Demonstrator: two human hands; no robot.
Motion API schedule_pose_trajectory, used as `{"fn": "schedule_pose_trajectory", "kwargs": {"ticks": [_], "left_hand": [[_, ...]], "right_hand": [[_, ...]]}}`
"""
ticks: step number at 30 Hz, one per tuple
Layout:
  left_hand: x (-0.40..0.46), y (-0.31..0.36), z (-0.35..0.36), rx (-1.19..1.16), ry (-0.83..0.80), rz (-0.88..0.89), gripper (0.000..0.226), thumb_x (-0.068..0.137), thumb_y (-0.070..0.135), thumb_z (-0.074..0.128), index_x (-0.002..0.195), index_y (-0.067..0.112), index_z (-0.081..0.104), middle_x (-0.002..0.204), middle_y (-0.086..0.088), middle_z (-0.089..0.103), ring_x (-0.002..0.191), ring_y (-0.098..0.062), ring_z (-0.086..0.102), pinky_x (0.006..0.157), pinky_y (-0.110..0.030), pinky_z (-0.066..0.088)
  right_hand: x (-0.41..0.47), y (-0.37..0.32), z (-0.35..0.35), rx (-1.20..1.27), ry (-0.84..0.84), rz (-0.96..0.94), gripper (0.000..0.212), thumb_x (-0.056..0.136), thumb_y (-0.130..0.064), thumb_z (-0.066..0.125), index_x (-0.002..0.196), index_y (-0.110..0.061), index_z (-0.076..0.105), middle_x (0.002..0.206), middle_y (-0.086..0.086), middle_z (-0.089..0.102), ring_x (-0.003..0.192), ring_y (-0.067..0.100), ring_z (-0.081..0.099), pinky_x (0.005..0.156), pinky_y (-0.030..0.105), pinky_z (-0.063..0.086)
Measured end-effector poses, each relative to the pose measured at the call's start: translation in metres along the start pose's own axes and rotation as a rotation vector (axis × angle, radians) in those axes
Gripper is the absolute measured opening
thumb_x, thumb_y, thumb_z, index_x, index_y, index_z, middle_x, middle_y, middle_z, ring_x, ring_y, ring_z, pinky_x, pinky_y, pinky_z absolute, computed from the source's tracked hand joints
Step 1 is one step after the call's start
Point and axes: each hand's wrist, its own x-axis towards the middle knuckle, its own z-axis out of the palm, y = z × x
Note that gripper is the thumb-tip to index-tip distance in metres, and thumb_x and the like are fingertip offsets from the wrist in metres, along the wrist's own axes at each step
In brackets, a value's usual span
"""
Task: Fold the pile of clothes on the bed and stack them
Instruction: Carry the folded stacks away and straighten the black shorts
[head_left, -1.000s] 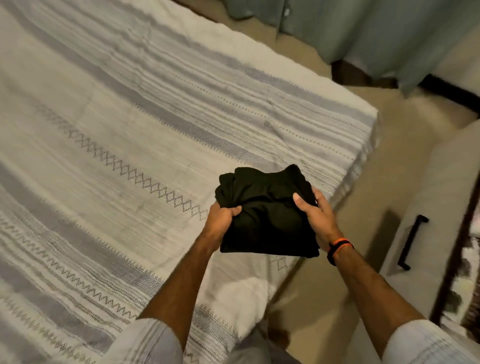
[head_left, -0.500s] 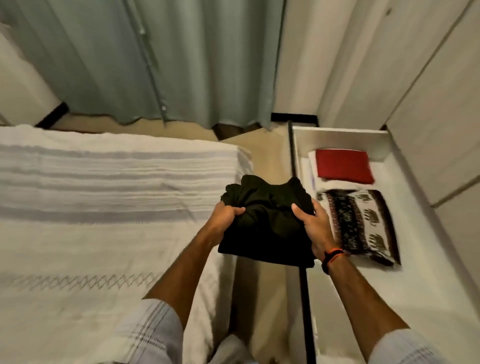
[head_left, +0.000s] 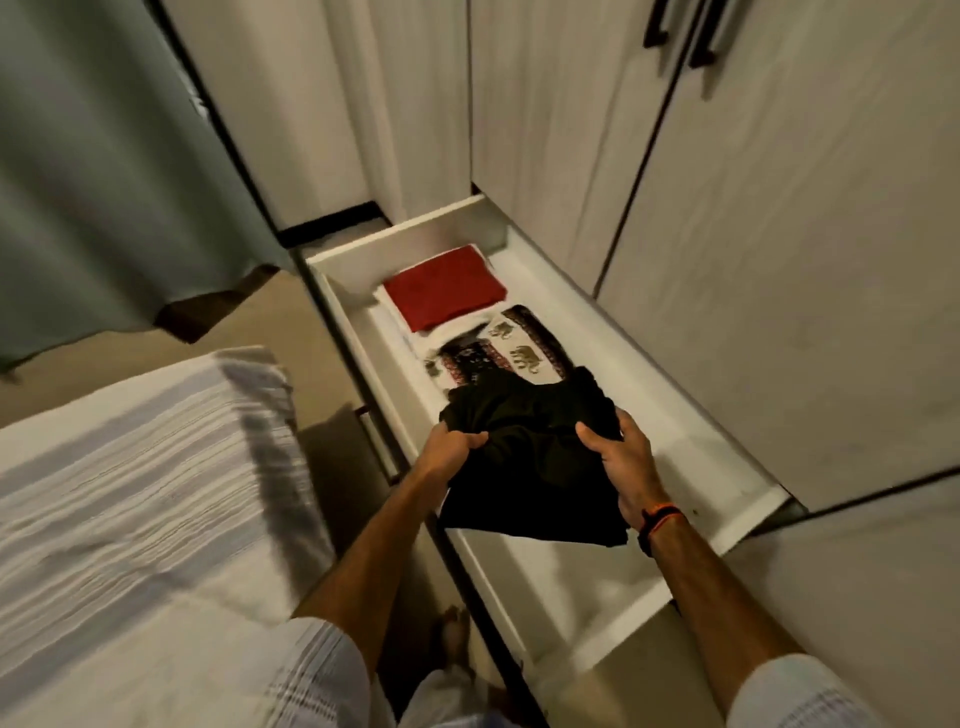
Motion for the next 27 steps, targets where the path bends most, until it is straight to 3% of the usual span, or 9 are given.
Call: {"fn": "schedule_pose_trajectory", "kwargs": {"ticks": [4,8,14,24,27], "left_hand": [[0.038,0.002,0.029,0.128,-0.140,-0.089,0.060,0.087,0.016,0.068,0.142,0.013,0.044,0.137,-0.008,0.055,0.123,-0.031,0.055,0.109,-0.046,0.042],[0.065,-0.007,0.048,0.219,-0.233,-0.148,0.055,0.093,0.009,0.062,0.144,0.013,0.041,0.139,-0.010,0.053,0.125,-0.032,0.052,0.108,-0.044,0.042],[0.094,-0.035,0.074,0.324,-0.267,-0.238,0.055,0.094,0.009,0.062,0.145,0.015,0.041,0.141,-0.009,0.051,0.128,-0.032,0.049,0.107,-0.042,0.041],[0.107,-0.094,0.096,0.106,-0.085,-0.283,0.054,0.094,0.013,0.064,0.143,0.017,0.042,0.135,-0.010,0.054,0.125,-0.034,0.053,0.107,-0.051,0.044],[0.102,-0.109,0.099,0.048,-0.076,-0.310,0.053,0.092,0.014,0.066,0.140,0.021,0.043,0.130,-0.007,0.057,0.119,-0.032,0.057,0.094,-0.048,0.053]], "right_hand": [[0.006,0.029,-0.023,0.034,0.154,0.080,0.062,0.087,-0.024,0.073,0.143,-0.024,0.046,0.135,-0.002,0.059,0.123,0.023,0.057,0.106,0.048,0.047],[0.001,0.054,-0.030,0.080,0.278,0.106,0.053,0.089,-0.018,0.071,0.138,-0.025,0.051,0.128,-0.005,0.062,0.119,0.019,0.059,0.103,0.043,0.049],[0.005,0.083,-0.047,0.087,0.384,0.206,0.059,0.090,-0.009,0.068,0.143,-0.026,0.047,0.132,-0.006,0.059,0.122,0.018,0.055,0.106,0.040,0.045],[0.073,0.102,-0.088,-0.205,0.188,0.292,0.069,0.082,-0.016,0.072,0.144,-0.028,0.045,0.139,-0.004,0.055,0.128,0.020,0.051,0.113,0.048,0.038],[0.093,0.092,-0.094,-0.489,0.151,0.180,0.070,0.086,-0.015,0.072,0.148,-0.023,0.041,0.145,0.001,0.050,0.134,0.022,0.045,0.115,0.041,0.033]]}}
